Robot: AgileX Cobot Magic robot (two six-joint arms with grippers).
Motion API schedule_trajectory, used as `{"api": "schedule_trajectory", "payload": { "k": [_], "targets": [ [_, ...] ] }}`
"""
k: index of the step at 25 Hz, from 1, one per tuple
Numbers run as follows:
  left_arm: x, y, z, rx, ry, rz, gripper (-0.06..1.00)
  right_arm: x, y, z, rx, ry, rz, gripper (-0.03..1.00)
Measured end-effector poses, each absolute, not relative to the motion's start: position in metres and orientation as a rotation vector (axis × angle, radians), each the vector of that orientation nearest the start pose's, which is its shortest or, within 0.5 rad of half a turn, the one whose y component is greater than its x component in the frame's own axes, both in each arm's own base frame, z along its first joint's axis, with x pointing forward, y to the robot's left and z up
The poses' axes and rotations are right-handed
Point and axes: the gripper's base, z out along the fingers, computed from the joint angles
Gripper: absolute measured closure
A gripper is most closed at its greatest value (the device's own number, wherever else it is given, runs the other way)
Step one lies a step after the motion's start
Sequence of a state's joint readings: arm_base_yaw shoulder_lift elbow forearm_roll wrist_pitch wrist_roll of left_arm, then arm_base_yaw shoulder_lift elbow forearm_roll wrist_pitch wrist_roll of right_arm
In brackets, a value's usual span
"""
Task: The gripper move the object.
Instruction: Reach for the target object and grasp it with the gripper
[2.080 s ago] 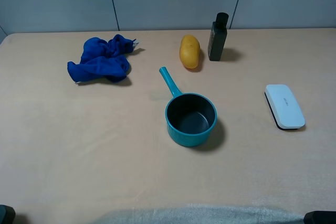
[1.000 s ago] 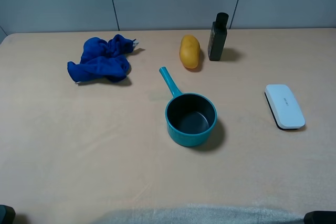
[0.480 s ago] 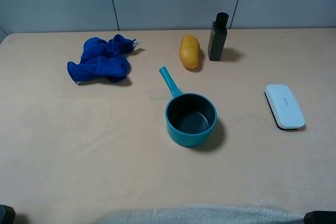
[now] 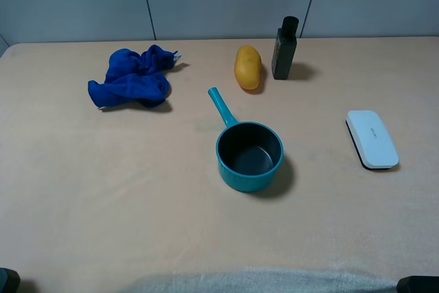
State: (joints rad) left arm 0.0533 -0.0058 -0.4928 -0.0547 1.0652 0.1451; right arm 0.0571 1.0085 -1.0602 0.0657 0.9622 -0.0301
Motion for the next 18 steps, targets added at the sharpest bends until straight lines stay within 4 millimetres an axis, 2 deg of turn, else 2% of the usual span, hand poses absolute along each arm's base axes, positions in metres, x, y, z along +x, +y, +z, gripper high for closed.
{"api": "schedule_trajectory", "payload": {
  "k": [4,10,18],
  "targets": [
    [-0.005,-0.005,0.275,0.097,2.047,0.058,0.0,0.212,0.023,0.373,-0.126,2.432,0.097,0.27],
    [-0.005,-0.005,0.275,0.097,2.047,0.058,0.0,0.25,0.047,0.37,-0.201,2.527,0.075,0.27],
    [-0.005,-0.005,0.275,0.097,2.047,0.058,0.0,0.299,0.07,0.363,-0.2,2.608,0.068,0.27]
  ]
}}
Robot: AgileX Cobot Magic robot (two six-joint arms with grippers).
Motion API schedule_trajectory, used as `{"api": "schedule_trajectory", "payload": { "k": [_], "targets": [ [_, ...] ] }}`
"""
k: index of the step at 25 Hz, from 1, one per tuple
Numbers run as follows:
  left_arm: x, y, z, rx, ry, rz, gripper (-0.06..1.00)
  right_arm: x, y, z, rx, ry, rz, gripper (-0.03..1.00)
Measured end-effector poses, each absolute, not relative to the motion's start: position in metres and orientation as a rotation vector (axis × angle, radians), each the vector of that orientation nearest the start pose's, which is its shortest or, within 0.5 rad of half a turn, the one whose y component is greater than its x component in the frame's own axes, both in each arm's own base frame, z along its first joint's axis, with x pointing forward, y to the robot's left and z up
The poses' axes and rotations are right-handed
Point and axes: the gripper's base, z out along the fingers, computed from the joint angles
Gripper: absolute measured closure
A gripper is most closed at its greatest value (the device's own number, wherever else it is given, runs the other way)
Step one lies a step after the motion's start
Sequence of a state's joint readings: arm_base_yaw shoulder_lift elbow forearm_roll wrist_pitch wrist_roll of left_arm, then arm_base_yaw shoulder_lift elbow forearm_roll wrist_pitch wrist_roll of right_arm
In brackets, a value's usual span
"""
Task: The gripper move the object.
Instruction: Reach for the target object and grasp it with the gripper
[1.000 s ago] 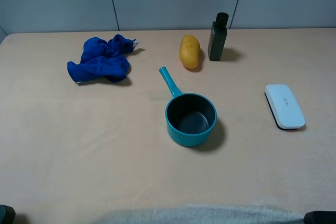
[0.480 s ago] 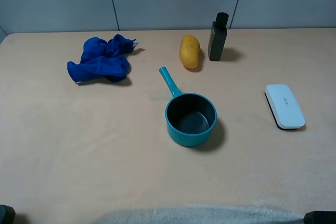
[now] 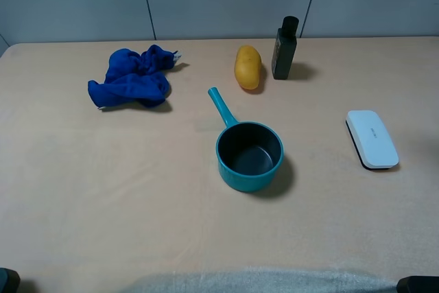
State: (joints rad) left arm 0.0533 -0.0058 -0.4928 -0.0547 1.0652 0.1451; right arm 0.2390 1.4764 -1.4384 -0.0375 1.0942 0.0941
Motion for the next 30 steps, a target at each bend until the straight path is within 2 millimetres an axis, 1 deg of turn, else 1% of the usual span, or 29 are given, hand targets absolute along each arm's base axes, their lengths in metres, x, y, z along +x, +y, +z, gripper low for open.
{"api": "schedule_trajectory", "payload": {
  "k": [9,15,23,26,30],
  "targets": [
    [-0.005,-0.005,0.275,0.097,2.047,0.058,0.0,0.343,0.083,0.354,-0.196,2.67,0.091,0.27],
    [-0.005,-0.005,0.275,0.097,2.047,0.058,0.0,0.372,0.092,0.342,-0.193,2.696,0.11,0.27],
    [-0.005,-0.005,0.275,0.097,2.047,0.058,0.0,0.403,0.103,0.326,-0.21,2.712,0.135,0.27],
    [-0.005,-0.005,0.275,0.097,2.047,0.058,0.0,0.413,0.112,0.317,-0.237,2.721,0.127,0.27],
    [-0.005,-0.005,0.275,0.097,2.047,0.058,0.0,0.426,0.129,0.306,-0.286,2.72,0.123,0.27]
  ]
}}
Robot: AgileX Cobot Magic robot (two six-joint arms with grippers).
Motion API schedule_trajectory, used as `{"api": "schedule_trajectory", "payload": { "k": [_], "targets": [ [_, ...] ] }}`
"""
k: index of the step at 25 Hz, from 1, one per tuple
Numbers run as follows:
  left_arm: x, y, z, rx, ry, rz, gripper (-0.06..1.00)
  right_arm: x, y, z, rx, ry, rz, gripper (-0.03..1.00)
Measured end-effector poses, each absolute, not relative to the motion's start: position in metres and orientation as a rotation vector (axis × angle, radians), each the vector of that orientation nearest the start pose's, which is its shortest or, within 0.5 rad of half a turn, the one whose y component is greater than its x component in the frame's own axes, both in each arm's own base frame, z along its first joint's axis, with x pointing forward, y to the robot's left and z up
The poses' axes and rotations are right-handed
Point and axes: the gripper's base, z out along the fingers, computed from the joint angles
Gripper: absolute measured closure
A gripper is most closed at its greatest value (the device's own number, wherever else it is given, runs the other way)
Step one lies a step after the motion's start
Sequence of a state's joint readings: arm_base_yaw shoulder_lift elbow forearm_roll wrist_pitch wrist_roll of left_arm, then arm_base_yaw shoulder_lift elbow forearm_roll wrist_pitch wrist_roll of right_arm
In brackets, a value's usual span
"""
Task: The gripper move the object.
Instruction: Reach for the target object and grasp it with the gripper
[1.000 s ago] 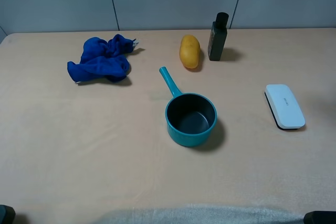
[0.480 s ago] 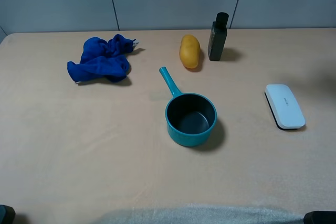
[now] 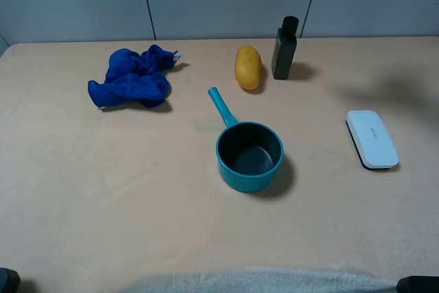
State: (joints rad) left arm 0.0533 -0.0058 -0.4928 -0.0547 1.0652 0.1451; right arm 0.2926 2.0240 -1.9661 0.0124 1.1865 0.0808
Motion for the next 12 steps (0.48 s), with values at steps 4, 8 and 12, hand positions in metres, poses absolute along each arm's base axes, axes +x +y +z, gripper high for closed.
{"api": "schedule_trajectory", "payload": {
  "k": [4,8,12],
  "targets": [
    [-0.005,-0.005,0.275,0.097,2.047,0.058,0.0,0.438,0.142,0.292,-0.313,2.726,0.126,0.27],
    [-0.005,-0.005,0.275,0.097,2.047,0.058,0.0,0.447,0.148,0.278,-0.322,2.739,0.128,0.27],
    [-0.005,-0.005,0.275,0.097,2.047,0.058,0.0,0.452,0.15,0.266,-0.323,2.751,0.127,0.27]
  ]
}}
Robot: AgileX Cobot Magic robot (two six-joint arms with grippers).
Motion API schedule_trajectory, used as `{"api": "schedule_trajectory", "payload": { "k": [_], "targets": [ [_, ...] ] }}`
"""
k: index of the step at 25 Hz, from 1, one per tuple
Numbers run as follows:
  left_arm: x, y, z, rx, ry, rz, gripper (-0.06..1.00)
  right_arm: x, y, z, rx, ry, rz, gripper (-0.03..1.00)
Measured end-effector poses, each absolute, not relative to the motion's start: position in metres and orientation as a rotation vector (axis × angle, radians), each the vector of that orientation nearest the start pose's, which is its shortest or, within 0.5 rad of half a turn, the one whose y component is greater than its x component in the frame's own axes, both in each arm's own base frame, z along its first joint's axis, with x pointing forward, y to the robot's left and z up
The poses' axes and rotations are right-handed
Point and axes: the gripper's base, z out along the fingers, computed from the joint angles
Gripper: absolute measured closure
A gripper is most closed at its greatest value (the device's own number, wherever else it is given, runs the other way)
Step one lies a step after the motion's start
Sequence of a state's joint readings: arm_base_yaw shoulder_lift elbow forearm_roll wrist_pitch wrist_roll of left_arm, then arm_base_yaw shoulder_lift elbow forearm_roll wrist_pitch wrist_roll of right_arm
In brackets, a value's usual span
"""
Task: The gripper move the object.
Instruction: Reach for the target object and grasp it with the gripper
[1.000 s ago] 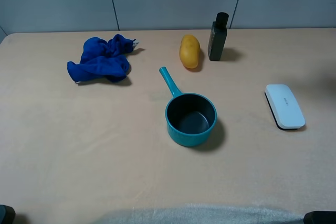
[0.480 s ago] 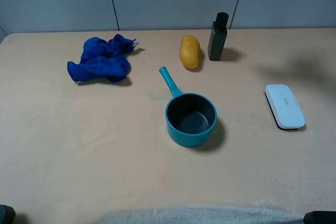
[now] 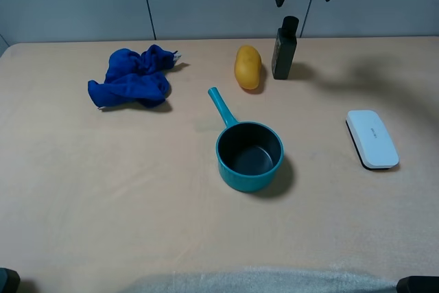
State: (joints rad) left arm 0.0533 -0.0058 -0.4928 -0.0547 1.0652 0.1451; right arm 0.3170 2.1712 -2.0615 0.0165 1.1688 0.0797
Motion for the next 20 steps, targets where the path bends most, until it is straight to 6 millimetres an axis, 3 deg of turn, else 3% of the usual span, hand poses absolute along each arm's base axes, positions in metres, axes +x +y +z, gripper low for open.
{"api": "schedule_trajectory", "payload": {
  "k": [20],
  "targets": [
    [-0.005,-0.005,0.275,0.097,2.047,0.058,0.0,0.469,0.155,0.207,-0.283,2.838,0.114,0.27]
  ]
}}
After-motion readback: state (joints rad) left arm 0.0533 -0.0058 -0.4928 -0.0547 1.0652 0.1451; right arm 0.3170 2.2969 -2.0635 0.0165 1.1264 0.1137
